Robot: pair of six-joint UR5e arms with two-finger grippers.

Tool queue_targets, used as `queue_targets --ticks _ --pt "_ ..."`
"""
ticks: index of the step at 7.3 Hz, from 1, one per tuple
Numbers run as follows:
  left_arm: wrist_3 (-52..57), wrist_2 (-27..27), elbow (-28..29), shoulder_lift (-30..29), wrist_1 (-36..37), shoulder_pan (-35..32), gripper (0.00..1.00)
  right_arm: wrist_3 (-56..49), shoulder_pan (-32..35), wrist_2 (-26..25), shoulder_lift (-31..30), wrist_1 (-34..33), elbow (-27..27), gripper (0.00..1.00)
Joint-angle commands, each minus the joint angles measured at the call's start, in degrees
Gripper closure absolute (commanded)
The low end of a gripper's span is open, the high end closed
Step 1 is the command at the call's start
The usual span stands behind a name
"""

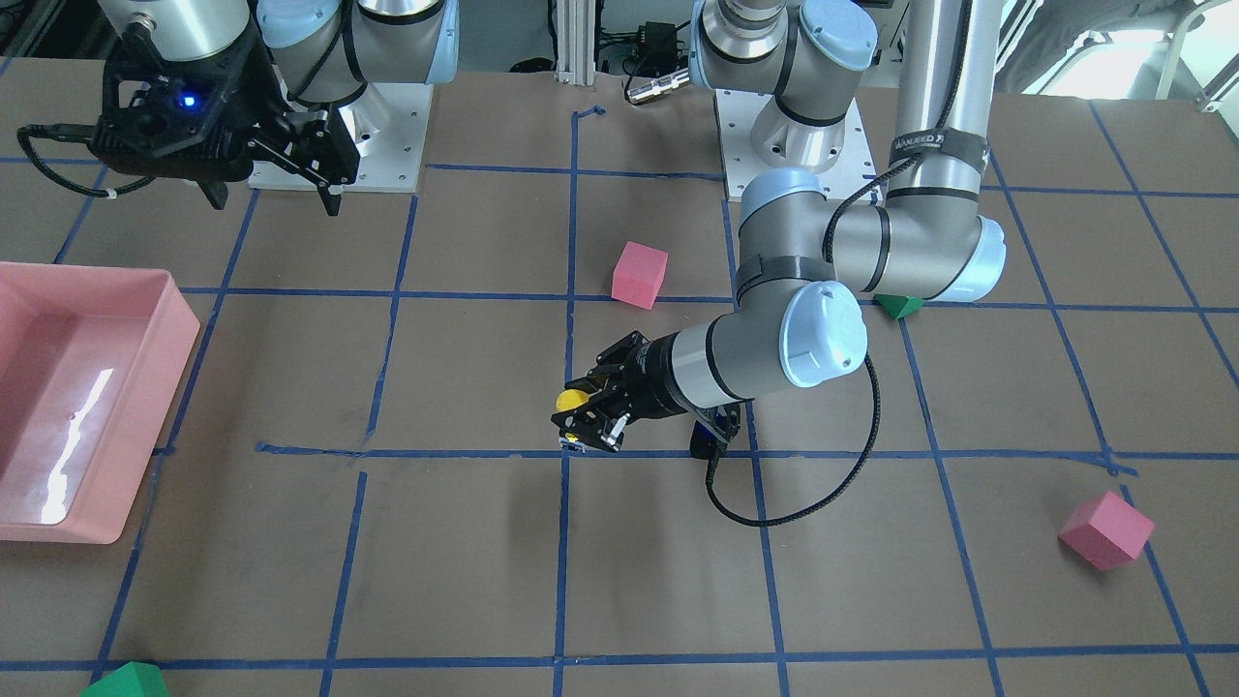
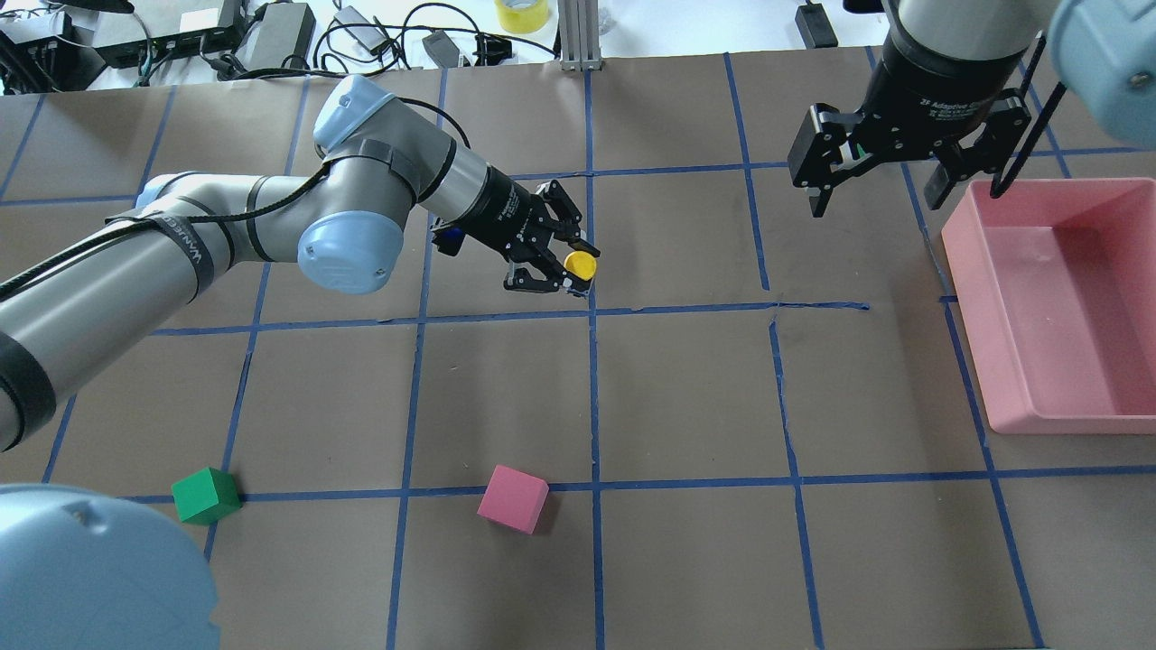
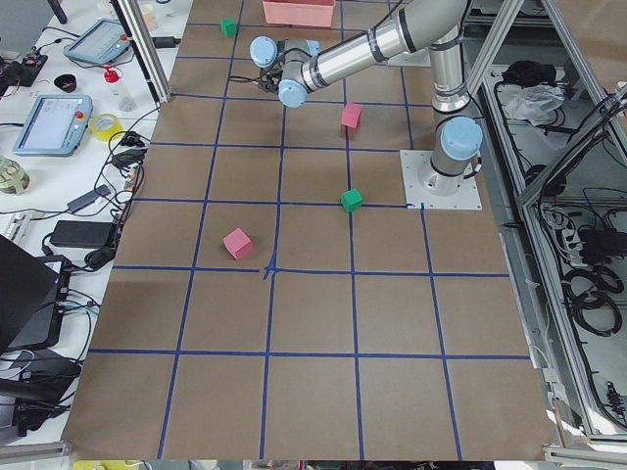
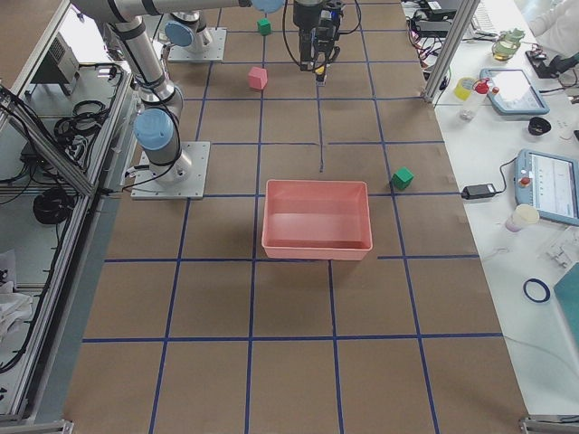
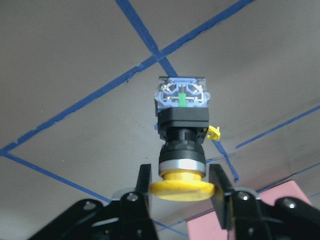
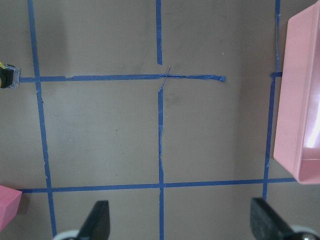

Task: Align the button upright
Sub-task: 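Lift the switch with the left gripper and rotate it cap-up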

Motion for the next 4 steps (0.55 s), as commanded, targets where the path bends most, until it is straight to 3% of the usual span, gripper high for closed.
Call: queue_targets --ticks 1,4 --pt "-0.6 -4.8 0.5 -3.7 -0.8 0.8 1.00 0.0 0.0 0.1 0.0 0.0 0.0 0.00" --pt "-0.9 -5.1 1.6 -6.6 -1.7 0.8 1.00 0.0 0.0 0.1 0.0 0.0 0.1 0.00"
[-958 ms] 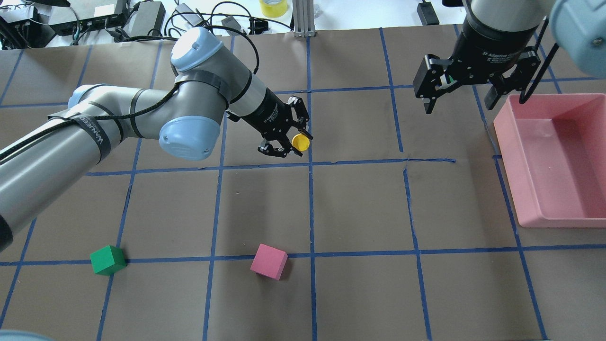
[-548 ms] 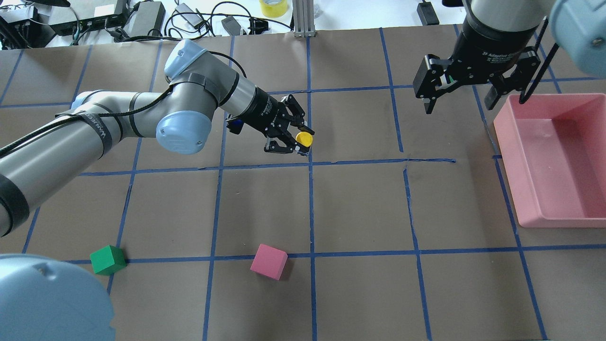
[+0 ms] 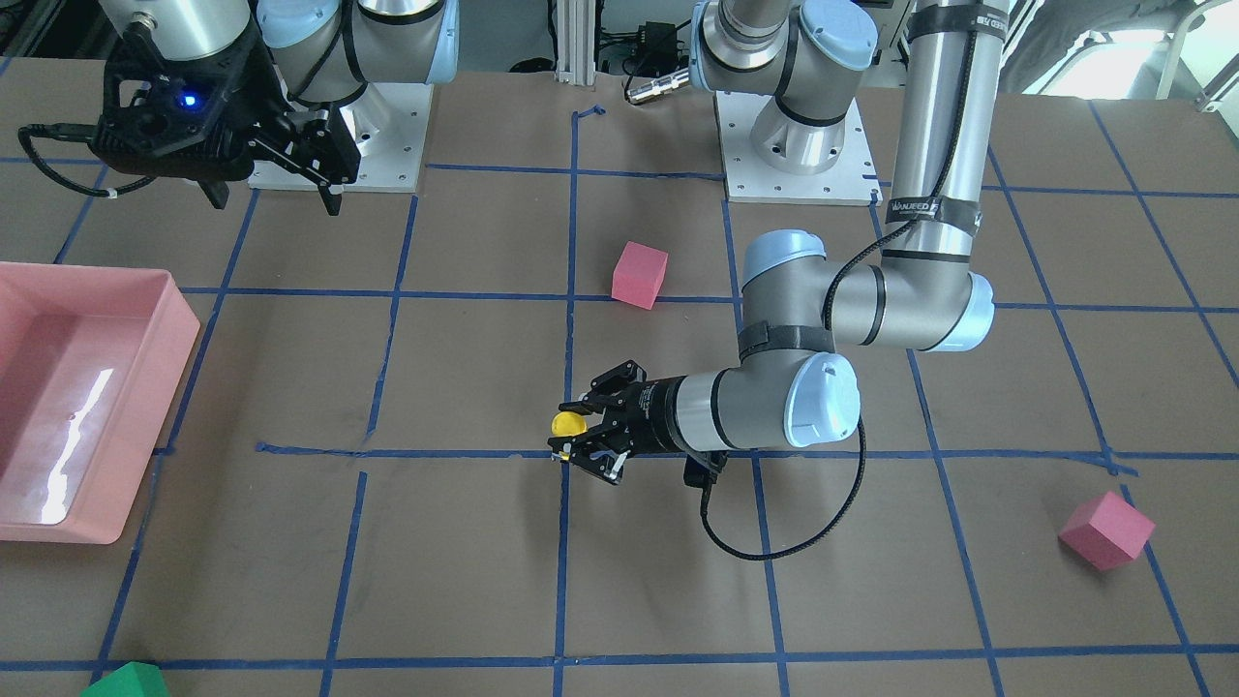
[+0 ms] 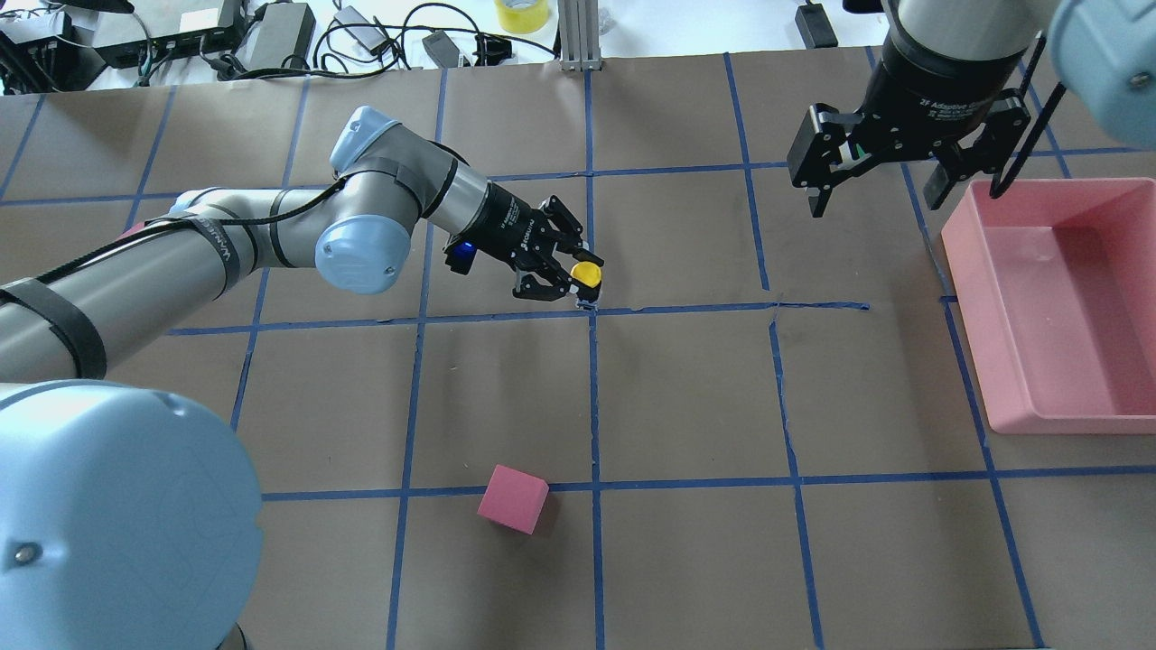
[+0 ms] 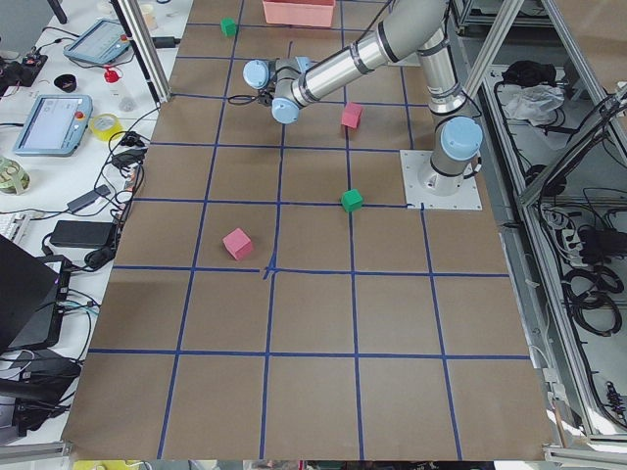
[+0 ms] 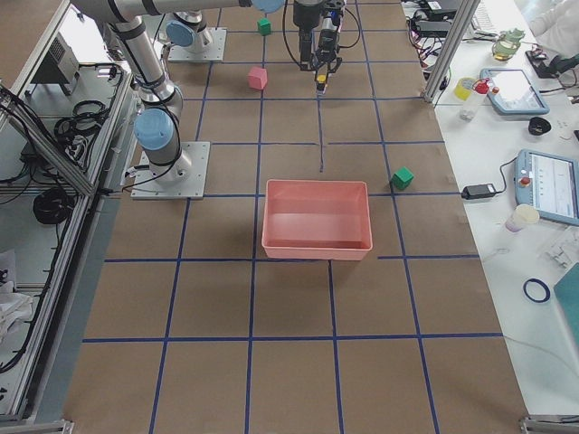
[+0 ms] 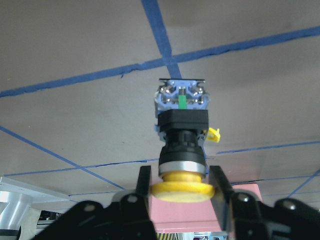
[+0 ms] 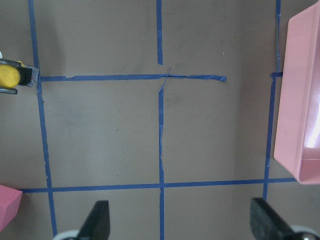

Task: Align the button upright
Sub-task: 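Set the switch upright on the table and open the left gripper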

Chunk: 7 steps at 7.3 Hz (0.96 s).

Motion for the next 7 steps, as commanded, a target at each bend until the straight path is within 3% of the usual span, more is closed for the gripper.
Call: queue_targets --ticks 1,2,3,6,7 --pt "-0.1 0.0 0.2 -0.9 -0.5 0.0 1.00 0.0 -0.1 0.0 0.0 0.0 0.3 0.00" --pt "-0.2 0.1 0.3 -0.9 -0.5 0.0 1.00 0.0 -0.1 0.0 0.0 0.0 0.3 0.00" --pt "-0.2 -0.3 0.2 -1.0 -0.5 0.0 0.28 0.0 0.0 0.0 0.0 0.0 0.4 0.00" --pt "0.2 0.3 1.3 1.6 -1.4 0.1 0.18 0.0 -0.1 -0.1 0.0 0.0 0.4 0.00" --pt "0.9 3.8 3.9 4.1 -5.4 0.1 0.18 0.0 -0.1 0.0 0.0 0.0 0.4 0.00"
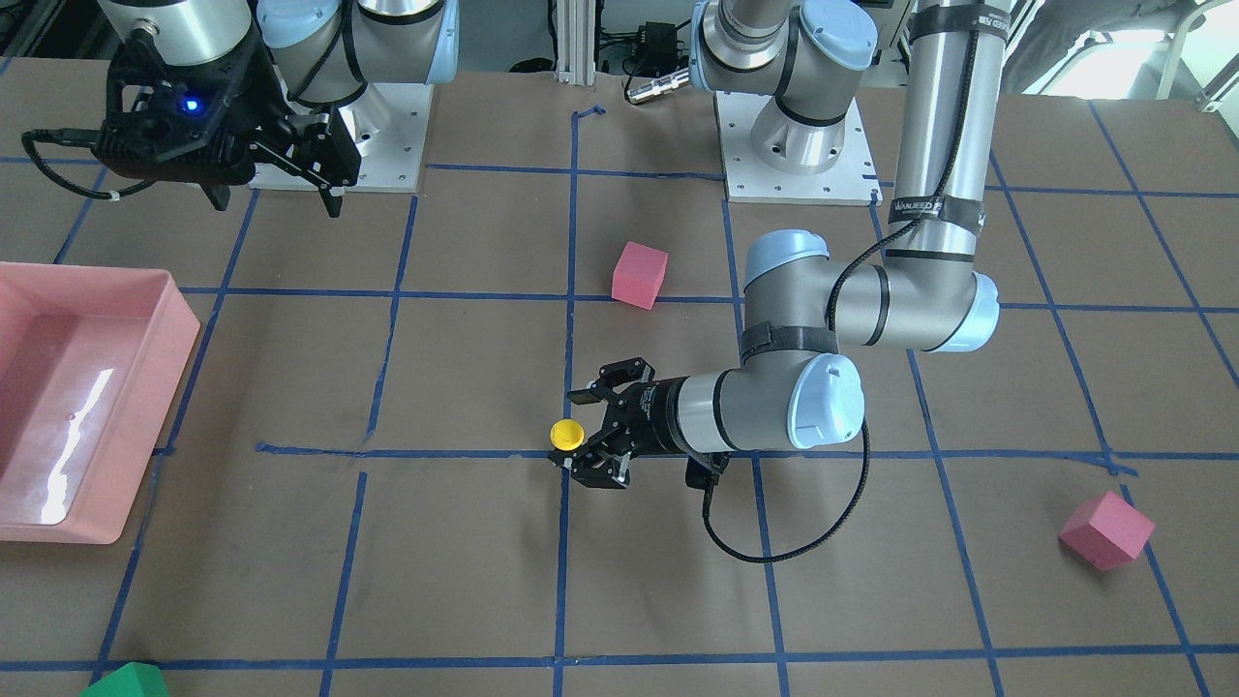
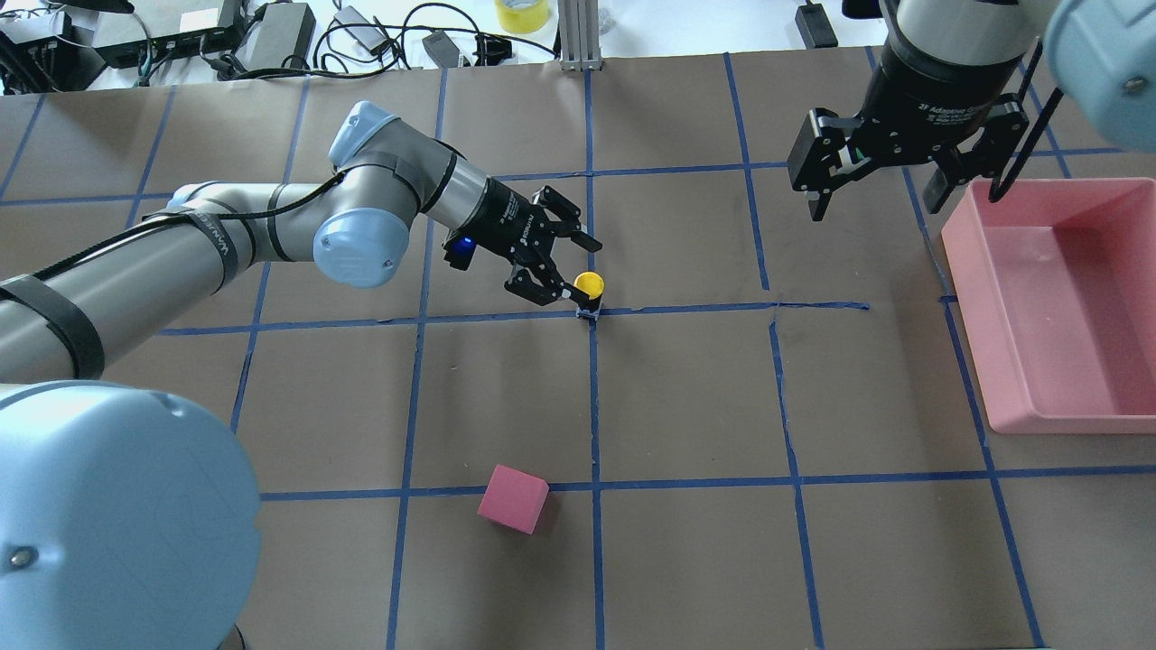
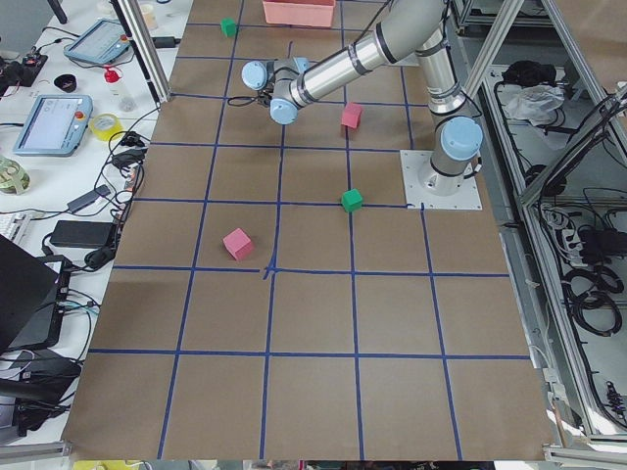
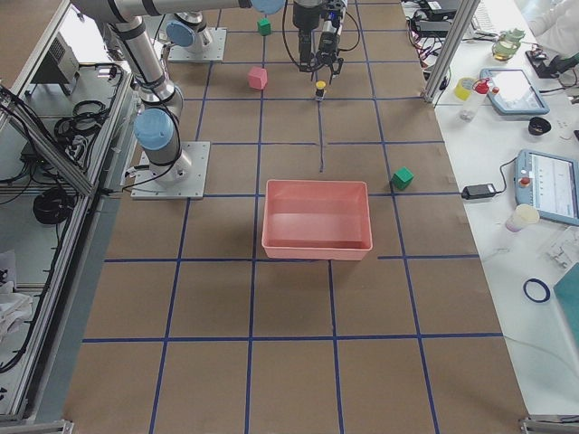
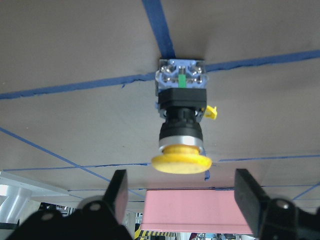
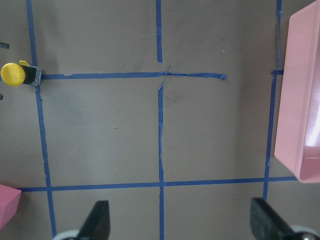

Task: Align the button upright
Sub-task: 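Set the switch upright on the table and open the left gripper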

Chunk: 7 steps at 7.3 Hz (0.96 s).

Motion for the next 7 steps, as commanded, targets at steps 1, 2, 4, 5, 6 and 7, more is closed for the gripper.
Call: queue_targets --ticks 1,2,4,5,6,7 --pt "3.1 11.4 6.4 5.0 -8.3 -0.1 0.17 0.0 0.0 0.0 0.0 0.0 0.0 0.00" --pt "8.2 14.0 8.7 7.7 -12.8 -0.2 0.18 0.0 0.0 0.0 0.0 0.0 0.0 0.00" --pt "18.6 22.7 10.6 14.9 -15.1 -0.1 0.17 0.0 0.0 0.0 0.0 0.0 -0.1 0.00" --pt "21.3 28.6 10.5 18.1 -15.1 -0.1 0.11 0.0 0.0 0.0 0.0 0.0 -0.1 0.00" --pt "30.1 35.0 10.1 21.1 -16.9 0.4 0.00 0.0 0.0 0.0 0.0 0.0 0.0 0.00" --pt "39.6 37.4 9.9 23.4 -22.8 2.5 0.00 0.1 0.1 0.0 0.0 0.0 0.0 0.00"
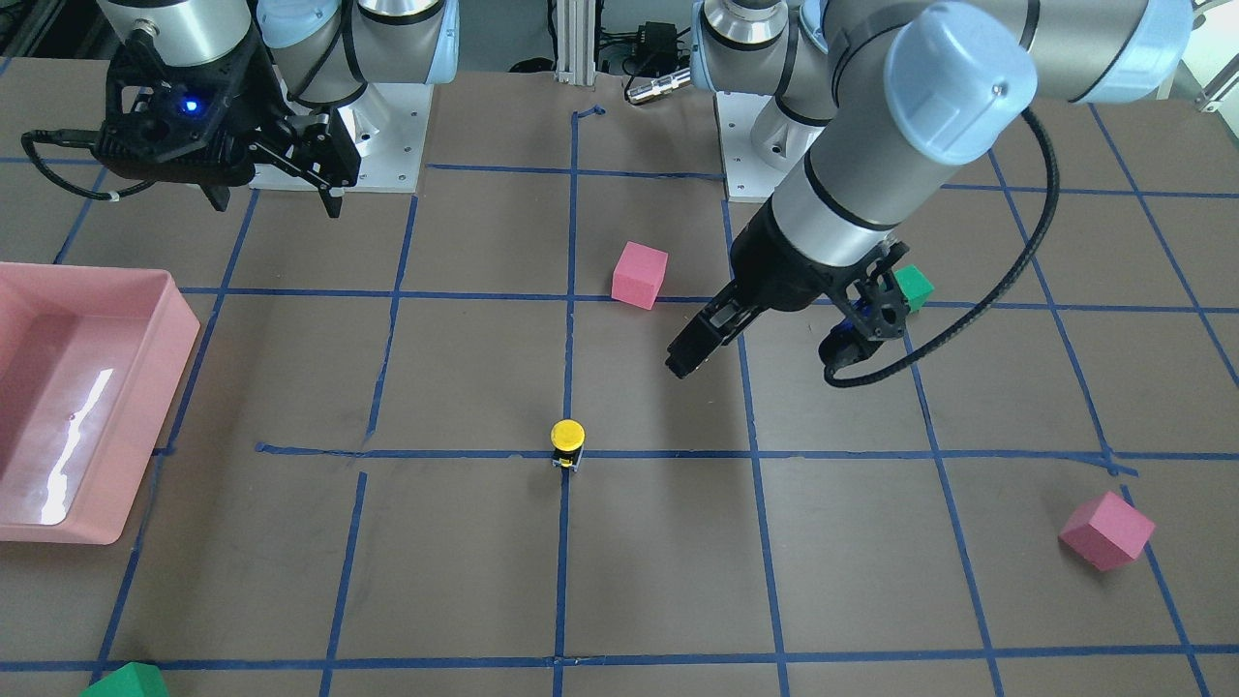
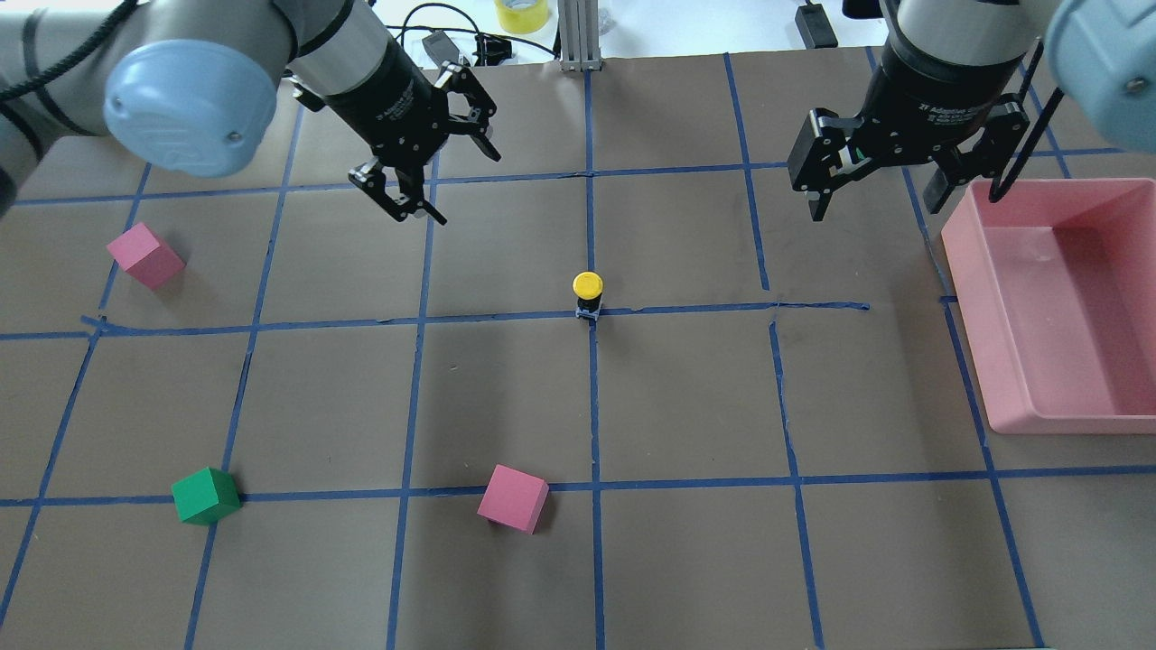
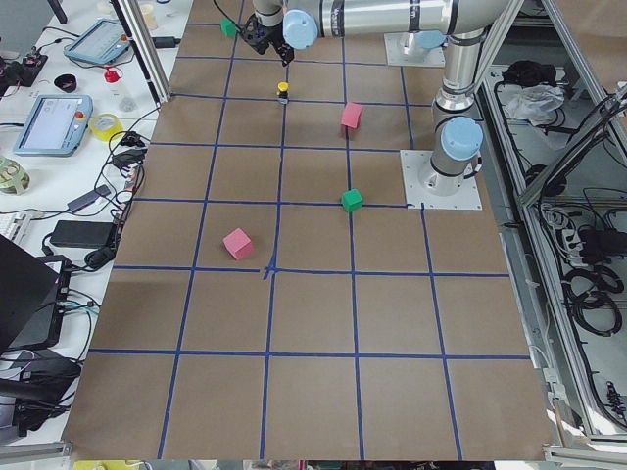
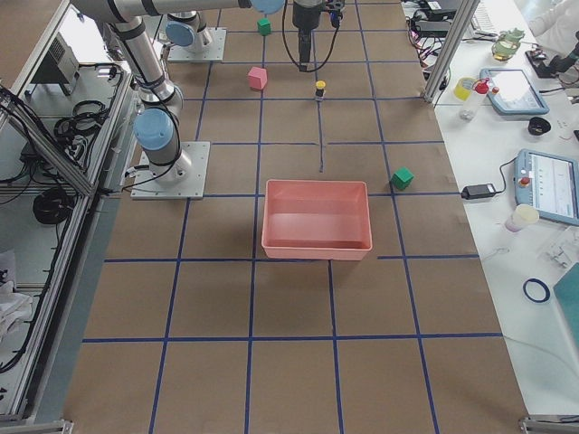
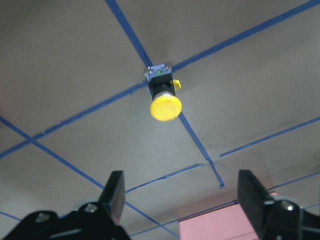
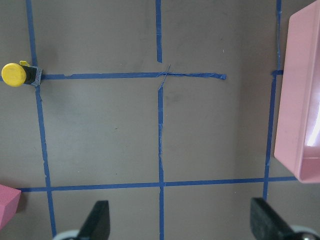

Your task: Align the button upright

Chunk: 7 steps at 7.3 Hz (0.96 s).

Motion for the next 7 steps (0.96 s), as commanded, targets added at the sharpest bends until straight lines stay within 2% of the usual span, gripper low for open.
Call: queue_targets --ticks 1,2,3,4,5,7 --pt "18.4 8.2 -0.3 6.0 -10.0 3.0 0.00 0.1 0.1 0.1 0.0 -0.3 0.0 0.00" --pt "23.6 9.5 -0.6 8.6 -13.3 3.2 0.00 0.1 0.1 0.1 0.0 -0.2 -0.1 0.00" --pt "34.2 10.8 -2.0 9.8 -13.6 3.3 0.00 0.1 0.1 0.3 0.0 -0.2 -0.1 0.00" --pt "47.7 14.7 -3.0 10.3 -12.9 3.3 0.00 0.1 0.1 0.4 -0.1 -0.2 0.0 0.00" --pt "55.9 18.0 -2.9 9.7 -12.4 3.9 0.00 0.1 0.1 0.3 0.0 -0.2 0.0 0.00" --pt "59.5 18.1 -2.9 8.3 -5.8 4.1 0.00 0.1 0.0 0.3 0.0 -0.2 0.0 0.00"
